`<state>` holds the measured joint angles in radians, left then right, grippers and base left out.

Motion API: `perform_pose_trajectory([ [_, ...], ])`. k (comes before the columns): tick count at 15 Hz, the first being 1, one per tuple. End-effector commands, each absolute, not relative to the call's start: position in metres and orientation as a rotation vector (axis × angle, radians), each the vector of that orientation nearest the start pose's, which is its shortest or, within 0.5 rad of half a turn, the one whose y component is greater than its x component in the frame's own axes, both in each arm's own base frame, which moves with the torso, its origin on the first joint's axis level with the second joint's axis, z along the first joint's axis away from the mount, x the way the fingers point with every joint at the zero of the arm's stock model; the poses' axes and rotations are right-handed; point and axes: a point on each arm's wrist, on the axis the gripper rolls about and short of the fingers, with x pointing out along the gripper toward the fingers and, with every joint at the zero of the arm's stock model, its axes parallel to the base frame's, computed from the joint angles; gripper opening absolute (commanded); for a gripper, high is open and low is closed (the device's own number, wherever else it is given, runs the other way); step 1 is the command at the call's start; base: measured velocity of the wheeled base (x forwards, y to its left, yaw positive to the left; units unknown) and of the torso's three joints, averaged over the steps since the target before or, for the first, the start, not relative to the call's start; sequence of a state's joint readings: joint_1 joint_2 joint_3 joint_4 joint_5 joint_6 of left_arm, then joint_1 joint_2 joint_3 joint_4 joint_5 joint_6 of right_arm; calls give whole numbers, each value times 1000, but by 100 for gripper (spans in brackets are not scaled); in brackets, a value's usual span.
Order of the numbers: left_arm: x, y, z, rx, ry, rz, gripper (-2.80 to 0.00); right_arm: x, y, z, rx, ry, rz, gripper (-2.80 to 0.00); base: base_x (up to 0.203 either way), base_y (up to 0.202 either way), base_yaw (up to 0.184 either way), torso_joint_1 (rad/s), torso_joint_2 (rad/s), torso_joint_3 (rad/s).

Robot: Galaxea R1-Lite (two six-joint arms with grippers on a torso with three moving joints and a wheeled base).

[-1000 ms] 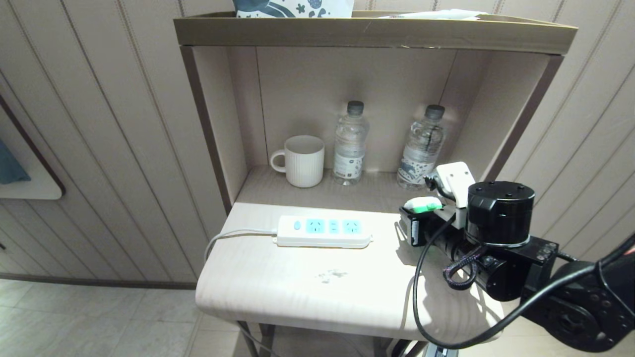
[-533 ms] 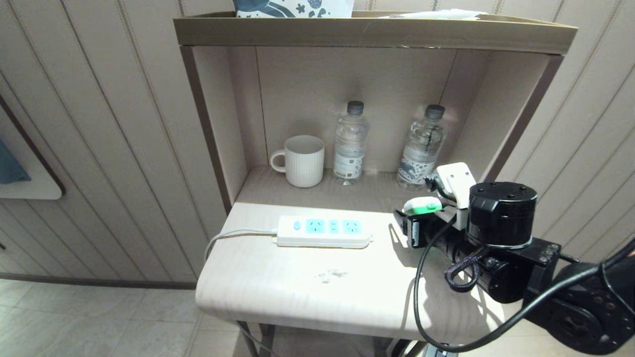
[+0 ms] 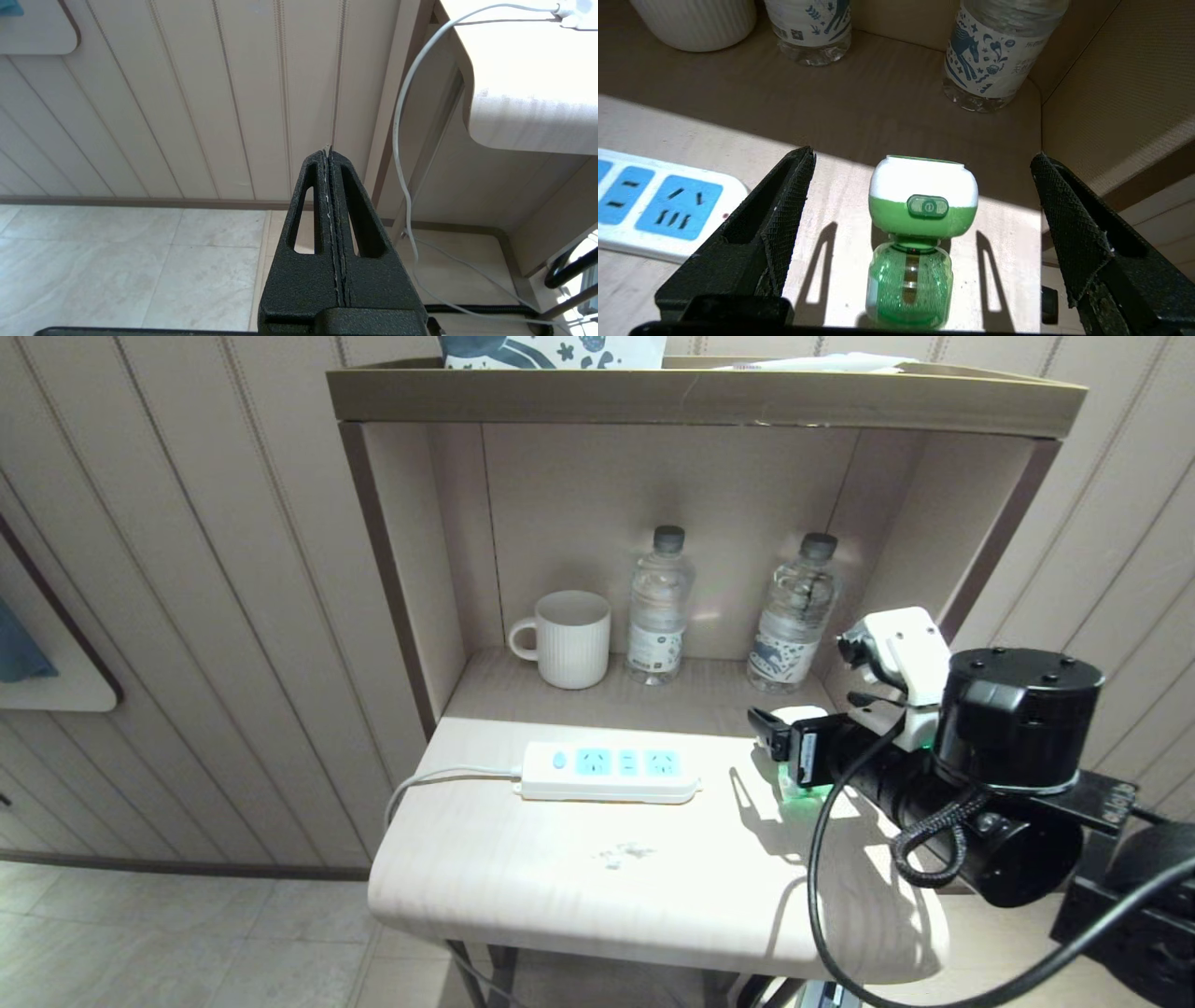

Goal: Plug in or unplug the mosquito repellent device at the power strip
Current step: Place the mosquito repellent liquid on the table, then pick up the mosquito repellent liquid

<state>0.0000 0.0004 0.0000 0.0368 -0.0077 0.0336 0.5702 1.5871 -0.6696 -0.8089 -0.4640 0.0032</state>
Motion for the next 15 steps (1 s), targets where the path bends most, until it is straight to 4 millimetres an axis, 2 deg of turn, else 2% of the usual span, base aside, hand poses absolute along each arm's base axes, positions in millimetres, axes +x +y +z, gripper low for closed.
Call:
perform_pose_trajectory([
  [1, -23, 0, 72, 34, 37, -8, -280, 210, 131, 221, -22, 46, 130, 0, 0, 0, 0, 0, 0, 0],
  [3, -23, 0, 72, 34, 37, -8, -280, 183, 123, 240, -17, 49, 159, 0, 0, 0, 0, 0, 0, 0],
  [4, -23, 0, 72, 34, 37, -8, -280, 170, 118, 249, -9, 49, 171, -280, 0, 0, 0, 0, 0, 0],
  [7, -23, 0, 72, 34, 37, -8, -280, 116, 82, 282, 26, 35, 174, -280, 0, 0, 0, 0, 0, 0],
  [9, -23, 0, 72, 34, 37, -8, -280, 75, 47, 291, 12, 109, 159, -280, 0, 0, 0, 0, 0, 0],
  [12, -23, 0, 72, 34, 37, -8, -280, 13, -5, 283, 77, 289, 37, -280, 0, 0, 0, 0, 0, 0],
  [15, -23, 0, 72, 34, 37, -8, -280, -30, -23, 267, 182, 244, -234, -280, 0, 0, 0, 0, 0, 0],
])
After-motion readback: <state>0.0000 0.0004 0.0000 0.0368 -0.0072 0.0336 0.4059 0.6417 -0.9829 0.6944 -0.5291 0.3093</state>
